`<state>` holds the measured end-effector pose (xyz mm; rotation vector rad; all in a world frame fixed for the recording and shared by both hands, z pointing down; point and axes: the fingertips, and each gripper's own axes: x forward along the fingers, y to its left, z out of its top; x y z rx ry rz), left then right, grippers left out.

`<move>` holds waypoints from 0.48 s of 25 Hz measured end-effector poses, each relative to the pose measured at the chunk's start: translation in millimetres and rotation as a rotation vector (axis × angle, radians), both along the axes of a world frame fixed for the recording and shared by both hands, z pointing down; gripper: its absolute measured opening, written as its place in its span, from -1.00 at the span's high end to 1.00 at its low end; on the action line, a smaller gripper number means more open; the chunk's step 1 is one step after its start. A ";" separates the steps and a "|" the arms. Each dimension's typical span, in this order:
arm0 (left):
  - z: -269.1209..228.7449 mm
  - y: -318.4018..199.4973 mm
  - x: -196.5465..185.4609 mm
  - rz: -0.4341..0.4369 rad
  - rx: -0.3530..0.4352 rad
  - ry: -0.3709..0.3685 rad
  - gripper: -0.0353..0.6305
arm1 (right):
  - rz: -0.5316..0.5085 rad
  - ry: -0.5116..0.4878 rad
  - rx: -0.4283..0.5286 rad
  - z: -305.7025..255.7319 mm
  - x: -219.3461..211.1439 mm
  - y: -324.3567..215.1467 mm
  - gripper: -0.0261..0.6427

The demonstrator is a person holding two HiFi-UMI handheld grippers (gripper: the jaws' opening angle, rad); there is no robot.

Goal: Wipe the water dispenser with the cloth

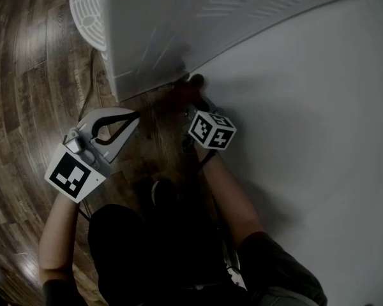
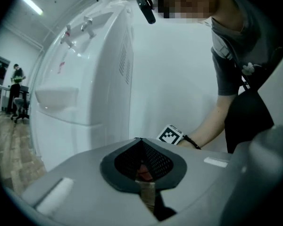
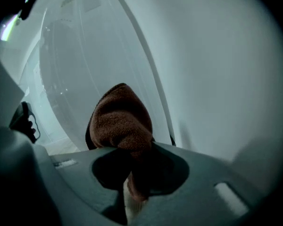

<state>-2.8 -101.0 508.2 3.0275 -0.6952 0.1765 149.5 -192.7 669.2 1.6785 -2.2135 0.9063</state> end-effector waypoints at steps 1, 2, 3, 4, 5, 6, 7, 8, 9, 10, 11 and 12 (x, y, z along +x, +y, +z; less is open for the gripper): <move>-15.7 1.0 -2.9 -0.025 -0.014 0.020 0.84 | -0.004 -0.005 0.005 -20.6 -0.8 6.1 0.74; -31.0 3.5 -5.2 -0.044 -0.027 0.033 0.84 | -0.009 -0.008 0.009 -42.1 -1.9 12.5 0.74; -46.0 7.1 -7.1 -0.060 -0.038 0.040 0.84 | -0.018 -0.010 0.013 -64.0 -3.2 18.8 0.74; -60.9 11.0 -8.8 -0.075 -0.052 0.047 0.84 | -0.028 -0.012 0.018 -85.7 -4.6 24.7 0.75; -76.1 14.6 -10.4 -0.089 -0.066 0.056 0.84 | -0.037 -0.012 0.025 -107.0 -5.9 29.5 0.74; -92.0 17.8 -11.8 -0.101 -0.079 0.066 0.84 | -0.044 -0.011 0.033 -127.7 -6.8 32.8 0.74; -108.7 20.7 -13.1 -0.111 -0.087 0.074 0.84 | -0.048 -0.006 0.042 -147.9 -7.6 34.9 0.74; -126.4 23.7 -14.5 -0.120 -0.092 0.080 0.84 | -0.050 0.000 0.048 -167.9 -8.5 36.5 0.74; -145.0 27.3 -16.0 -0.128 -0.095 0.085 0.84 | -0.048 0.007 0.052 -187.9 -9.7 38.5 0.74; -164.0 31.6 -17.6 -0.134 -0.100 0.091 0.84 | -0.046 0.011 0.052 -207.9 -11.3 41.3 0.74; -183.0 36.5 -19.1 -0.137 -0.109 0.098 0.84 | -0.043 0.011 0.053 -228.2 -13.2 44.4 0.74; -202.1 41.5 -20.1 -0.135 -0.119 0.107 0.84 | -0.041 0.010 0.056 -248.8 -15.0 47.4 0.74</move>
